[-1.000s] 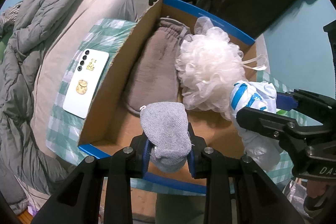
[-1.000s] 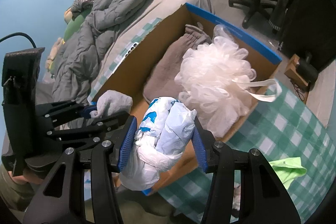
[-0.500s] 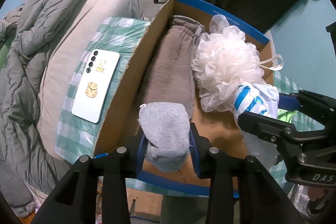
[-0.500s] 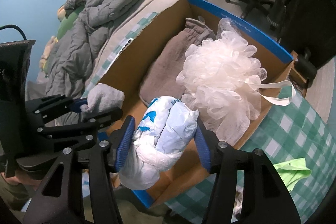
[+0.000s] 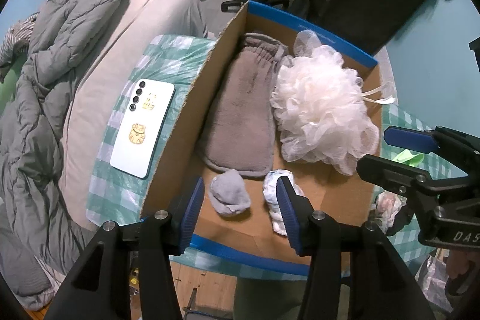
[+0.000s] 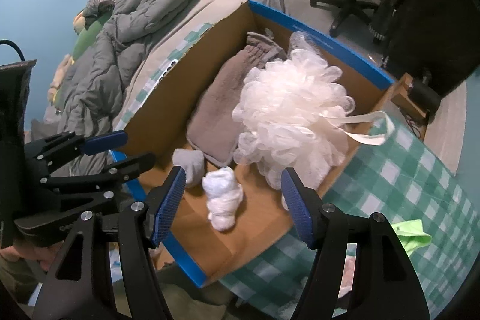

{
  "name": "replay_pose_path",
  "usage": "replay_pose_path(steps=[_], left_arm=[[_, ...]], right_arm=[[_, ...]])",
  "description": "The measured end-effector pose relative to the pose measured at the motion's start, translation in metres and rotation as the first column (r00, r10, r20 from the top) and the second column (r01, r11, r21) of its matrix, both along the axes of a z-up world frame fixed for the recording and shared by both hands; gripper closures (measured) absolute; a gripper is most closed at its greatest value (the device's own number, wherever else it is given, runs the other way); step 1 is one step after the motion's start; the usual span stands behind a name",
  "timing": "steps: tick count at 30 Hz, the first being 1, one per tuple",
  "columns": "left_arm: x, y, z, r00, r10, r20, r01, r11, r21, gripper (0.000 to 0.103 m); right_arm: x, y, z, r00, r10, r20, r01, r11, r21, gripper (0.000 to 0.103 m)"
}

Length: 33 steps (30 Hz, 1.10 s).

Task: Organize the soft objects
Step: 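Lower the grey sock and white-blue sock into the box and open both tools, then move both tools back over the plastic bag bundle and black sock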

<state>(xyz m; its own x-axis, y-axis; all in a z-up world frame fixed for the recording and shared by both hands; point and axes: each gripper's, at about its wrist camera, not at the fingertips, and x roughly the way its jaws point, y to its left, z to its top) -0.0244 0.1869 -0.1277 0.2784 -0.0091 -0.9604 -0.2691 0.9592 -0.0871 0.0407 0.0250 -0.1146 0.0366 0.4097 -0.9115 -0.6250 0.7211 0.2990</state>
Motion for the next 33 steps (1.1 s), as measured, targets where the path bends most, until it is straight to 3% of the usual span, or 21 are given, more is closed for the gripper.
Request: replay_pose_path(steps=[16,33], left_arm=[[-0.001,-0.065,0.019,0.997,-0.077,0.011,0.077,0.997,-0.006,0.047],[0.005,-0.166,0.016,0.969,-0.247,-0.009,0.246,0.969,-0.027,0.044]], right_arm=[[0.004,-0.069,0.022,0.997,-0.068,0.027,0.068,0.998,-0.003,0.035],[0.004,-0.177,0.014,0.977,-0.215,0.001,0.215,0.975,-0.062,0.035]])
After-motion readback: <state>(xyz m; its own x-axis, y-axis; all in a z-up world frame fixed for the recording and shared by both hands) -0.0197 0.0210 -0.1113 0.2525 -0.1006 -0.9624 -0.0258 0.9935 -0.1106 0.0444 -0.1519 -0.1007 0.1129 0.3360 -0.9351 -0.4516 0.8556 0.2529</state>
